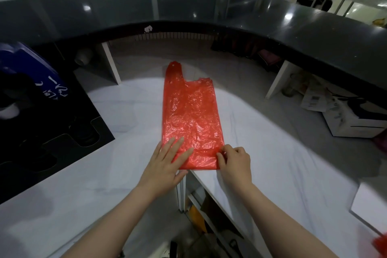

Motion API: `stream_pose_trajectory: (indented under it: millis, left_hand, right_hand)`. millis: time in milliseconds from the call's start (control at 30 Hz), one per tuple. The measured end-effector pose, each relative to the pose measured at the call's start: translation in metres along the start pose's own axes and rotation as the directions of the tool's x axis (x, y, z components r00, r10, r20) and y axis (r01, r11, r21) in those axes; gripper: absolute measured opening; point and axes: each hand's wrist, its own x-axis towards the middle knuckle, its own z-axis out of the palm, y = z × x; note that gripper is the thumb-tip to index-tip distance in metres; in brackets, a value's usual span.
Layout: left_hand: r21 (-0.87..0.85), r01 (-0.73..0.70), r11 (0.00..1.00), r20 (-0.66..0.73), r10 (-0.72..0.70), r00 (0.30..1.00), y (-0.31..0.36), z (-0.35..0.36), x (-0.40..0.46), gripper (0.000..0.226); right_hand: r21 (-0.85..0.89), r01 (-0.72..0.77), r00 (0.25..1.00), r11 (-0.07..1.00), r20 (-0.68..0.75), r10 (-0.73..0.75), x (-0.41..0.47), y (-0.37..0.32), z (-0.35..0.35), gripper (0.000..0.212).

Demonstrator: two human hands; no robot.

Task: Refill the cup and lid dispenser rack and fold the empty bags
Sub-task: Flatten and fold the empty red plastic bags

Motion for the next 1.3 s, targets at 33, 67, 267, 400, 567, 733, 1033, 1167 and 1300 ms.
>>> stream_pose_trajectory:
  millis: [33,67,267,400,567,733,1033,1167,1300]
  left_hand:
    - [0.011,0.002,1.000,0.113,-0.004,0.994,-0.002,0.000,0.001,0.063]
    - [0.015,0.025,1.000,0.207,-0.028,0.978,-0.004,0.002,0.001,0.065]
    - [0.034,0.104,0.994,0.332,-0.110,0.937,-0.012,0.020,-0.001,0.070]
    - [0.039,0.103,0.994,0.303,-0.110,0.947,-0.014,0.022,-0.002,0.071]
    - [-0.138,0.188,0.973,0.284,-0.143,0.948,-0.015,0.015,0.001,0.063]
    - [-0.438,0.375,0.817,0.157,-0.341,0.927,-0.016,0.007,-0.004,0.041]
    - [-0.664,0.536,0.522,0.176,-0.587,0.790,-0.019,0.003,0.000,0.021]
    - [-0.646,0.555,0.525,0.150,-0.625,0.766,-0.020,0.001,0.002,0.020]
    - [-0.621,0.582,0.525,0.147,-0.652,0.744,-0.021,0.003,0.003,0.013]
  right_hand:
    - [-0.001,-0.006,1.000,1.000,-0.002,0.006,0.000,0.000,0.001,0.016]
    - [-0.002,-0.016,1.000,1.000,-0.003,0.016,0.000,-0.001,0.001,0.018]
    - [0.041,-0.079,0.996,0.996,-0.034,0.080,-0.003,-0.004,0.004,0.021]
    - [-0.119,0.172,0.979,0.978,-0.093,-0.183,-0.015,-0.008,0.003,0.047]
    - [-0.244,0.503,0.840,0.829,0.366,-0.401,-0.011,-0.005,0.001,0.069]
    - [-0.227,0.428,0.865,0.875,0.385,-0.323,-0.007,-0.004,0.002,0.077]
    - [0.250,0.053,0.998,0.967,-0.047,-0.043,-0.009,0.004,-0.008,0.019]
    - [0.231,0.000,0.999,0.973,-0.045,0.011,-0.004,0.006,-0.005,0.013]
    - [0.242,-0.017,1.000,0.970,-0.010,0.021,-0.005,0.001,-0.008,0.006]
